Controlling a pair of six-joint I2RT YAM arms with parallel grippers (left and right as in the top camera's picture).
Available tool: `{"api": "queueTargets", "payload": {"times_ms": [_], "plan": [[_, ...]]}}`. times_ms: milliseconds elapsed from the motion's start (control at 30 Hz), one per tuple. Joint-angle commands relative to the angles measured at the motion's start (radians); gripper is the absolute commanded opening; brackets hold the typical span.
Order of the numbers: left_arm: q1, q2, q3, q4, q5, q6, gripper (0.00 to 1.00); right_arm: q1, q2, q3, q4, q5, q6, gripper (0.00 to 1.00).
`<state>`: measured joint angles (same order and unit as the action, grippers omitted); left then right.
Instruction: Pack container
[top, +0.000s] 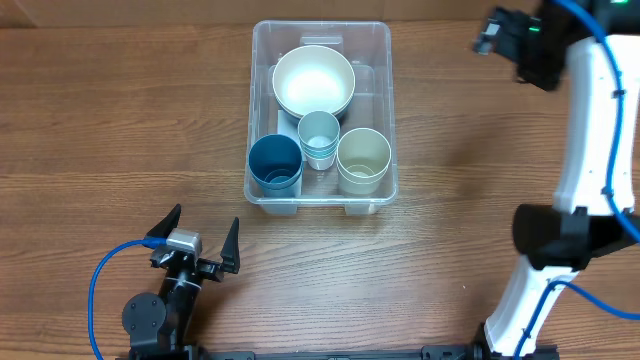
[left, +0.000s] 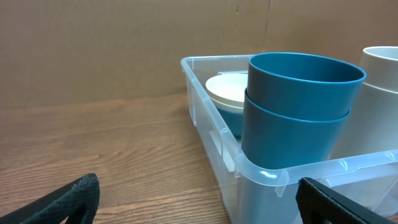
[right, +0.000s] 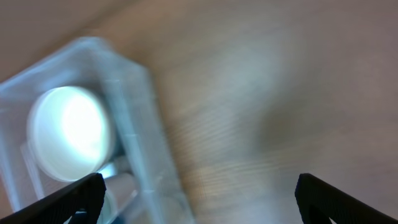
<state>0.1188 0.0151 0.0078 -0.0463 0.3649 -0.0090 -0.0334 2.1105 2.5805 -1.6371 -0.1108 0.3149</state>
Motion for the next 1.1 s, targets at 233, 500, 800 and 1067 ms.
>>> {"api": "queueTargets", "payload": {"times_ms": [233,500,800,1067], "plan": [[0.005,-0.011,-0.003,-0.001,-0.008,-0.014,1.0,0.137,-0.804,-0.917,0.825,0.039,-0.004,1.0],[0.005,-0.011,-0.003,-0.001,-0.008,-0.014,1.0,0.136,-1.429,-1.741,1.264,0.039,-0.121,1.0],[0.005,-0.011,-0.003,-0.001,-0.008,-0.014,1.0,0.127,-1.907,-2.39,1.588,0.031,-0.136,1.0],[0.005,-0.011,-0.003,-0.001,-0.008,-0.014,1.0,0.09,-2.101,-2.548,1.529,0.02,-0.137,1.0]]}}
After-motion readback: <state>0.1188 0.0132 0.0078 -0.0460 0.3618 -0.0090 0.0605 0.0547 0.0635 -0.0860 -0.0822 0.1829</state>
